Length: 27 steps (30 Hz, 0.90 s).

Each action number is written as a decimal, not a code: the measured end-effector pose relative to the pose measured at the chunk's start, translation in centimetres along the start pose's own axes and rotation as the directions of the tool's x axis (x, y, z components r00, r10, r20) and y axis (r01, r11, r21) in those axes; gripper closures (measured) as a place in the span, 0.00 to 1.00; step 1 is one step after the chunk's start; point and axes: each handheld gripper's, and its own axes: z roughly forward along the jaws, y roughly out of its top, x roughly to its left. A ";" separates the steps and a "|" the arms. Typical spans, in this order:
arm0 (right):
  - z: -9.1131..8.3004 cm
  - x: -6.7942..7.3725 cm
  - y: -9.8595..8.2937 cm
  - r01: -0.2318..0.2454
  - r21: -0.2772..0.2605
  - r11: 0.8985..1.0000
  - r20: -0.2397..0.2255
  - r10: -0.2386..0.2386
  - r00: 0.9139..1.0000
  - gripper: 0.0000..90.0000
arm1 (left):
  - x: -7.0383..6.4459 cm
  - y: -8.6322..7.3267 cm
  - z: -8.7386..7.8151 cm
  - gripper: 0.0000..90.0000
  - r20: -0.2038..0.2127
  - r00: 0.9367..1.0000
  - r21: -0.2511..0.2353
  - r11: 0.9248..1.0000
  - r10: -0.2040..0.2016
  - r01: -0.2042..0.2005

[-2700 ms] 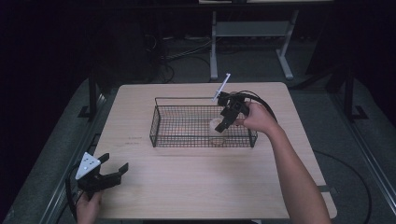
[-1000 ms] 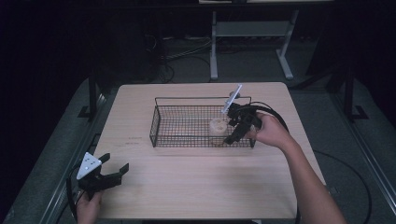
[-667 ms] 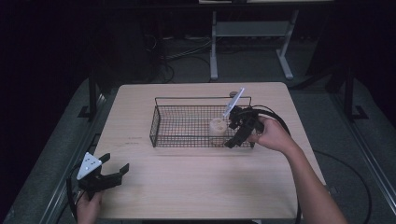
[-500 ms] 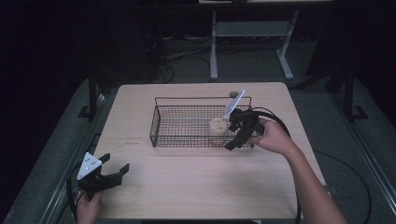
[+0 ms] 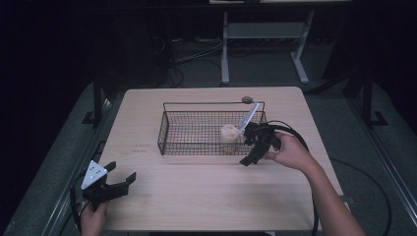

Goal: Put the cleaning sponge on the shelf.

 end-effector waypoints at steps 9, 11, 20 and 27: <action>0.4 0.5 -1.4 -0.009 -0.012 1.000 -0.002 0.009 1.000 0.17 | 0.0 0.0 0.0 0.15 0.001 1.000 0.002 1.000 0.001 -0.001; 0.5 0.5 -1.6 -0.011 -0.013 1.000 -0.005 0.010 1.000 0.17 | 0.0 0.0 0.0 0.15 0.001 1.000 0.001 1.000 0.000 0.000; 0.7 1.0 -2.4 -0.016 -0.010 1.000 -0.003 0.016 1.000 0.17 | 0.0 0.0 0.0 0.15 0.002 1.000 0.002 1.000 0.000 0.000; 0.6 1.6 -3.0 -0.009 -0.016 1.000 -0.001 0.009 1.000 0.17 | 0.0 0.0 0.0 0.15 0.002 1.000 0.001 1.000 0.001 -0.001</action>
